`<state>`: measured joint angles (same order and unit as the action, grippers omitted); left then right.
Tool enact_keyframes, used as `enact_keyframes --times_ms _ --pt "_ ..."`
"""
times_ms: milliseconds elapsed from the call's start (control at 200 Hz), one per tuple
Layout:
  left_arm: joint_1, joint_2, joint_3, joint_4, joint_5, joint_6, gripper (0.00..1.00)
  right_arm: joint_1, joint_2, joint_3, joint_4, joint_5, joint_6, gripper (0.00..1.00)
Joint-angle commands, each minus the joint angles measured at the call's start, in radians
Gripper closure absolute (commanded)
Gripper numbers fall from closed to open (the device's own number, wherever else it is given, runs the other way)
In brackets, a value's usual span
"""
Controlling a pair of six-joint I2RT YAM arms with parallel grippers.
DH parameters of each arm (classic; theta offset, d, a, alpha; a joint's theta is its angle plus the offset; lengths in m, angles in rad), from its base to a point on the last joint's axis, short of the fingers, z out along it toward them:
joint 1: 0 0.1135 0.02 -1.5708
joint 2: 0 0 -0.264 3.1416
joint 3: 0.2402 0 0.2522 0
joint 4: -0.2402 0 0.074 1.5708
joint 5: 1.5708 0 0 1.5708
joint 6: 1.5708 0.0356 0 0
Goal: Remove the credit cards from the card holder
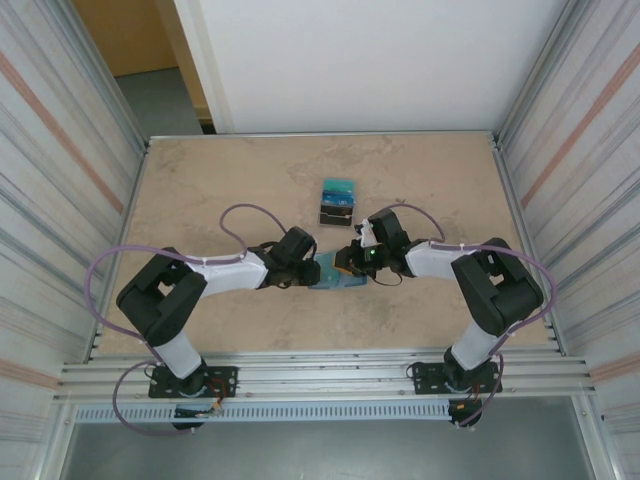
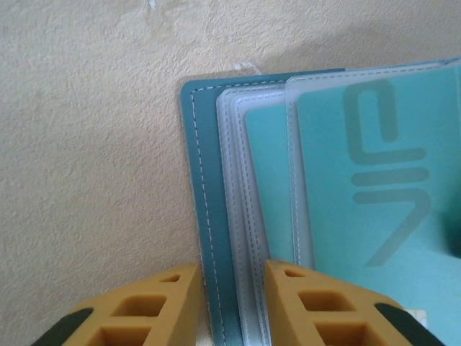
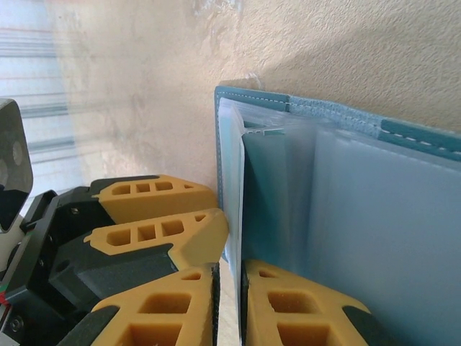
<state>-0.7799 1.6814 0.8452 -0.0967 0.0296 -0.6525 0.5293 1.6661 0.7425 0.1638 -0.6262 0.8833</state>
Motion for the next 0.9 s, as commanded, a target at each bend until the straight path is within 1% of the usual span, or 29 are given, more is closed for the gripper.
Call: enact_keyframes --times_ms 0,361,451,561,626,892 --pt "-0.007 0.017 0.002 -0.060 -0.002 -0.006 0.70 -0.008 -0.034 -0.003 -0.005 -0.016 0.008 0.83" --pt "-0.008 0.014 -0.002 -0.064 -0.008 -0.007 0.71 -0.031 -0.074 -0.004 -0.054 -0.003 -0.016 0.85" --pt "-0.008 0.015 -0.001 -0.064 -0.009 -0.008 0.70 -0.031 -0.077 -0.002 -0.070 0.004 -0.022 0.88" --pt "-0.008 0.011 -0.003 -0.065 -0.008 -0.009 0.70 -0.031 -0.075 -0.002 -0.077 0.008 -0.028 0.96" --pt "-0.008 0.007 -0.005 -0.066 -0.010 -0.009 0.70 -0.031 -0.074 0.000 -0.078 0.012 -0.032 0.98" --pt "-0.007 -0.001 -0.009 -0.073 -0.018 -0.009 0.70 -0.032 -0.096 0.046 -0.204 0.066 -0.095 0.99"
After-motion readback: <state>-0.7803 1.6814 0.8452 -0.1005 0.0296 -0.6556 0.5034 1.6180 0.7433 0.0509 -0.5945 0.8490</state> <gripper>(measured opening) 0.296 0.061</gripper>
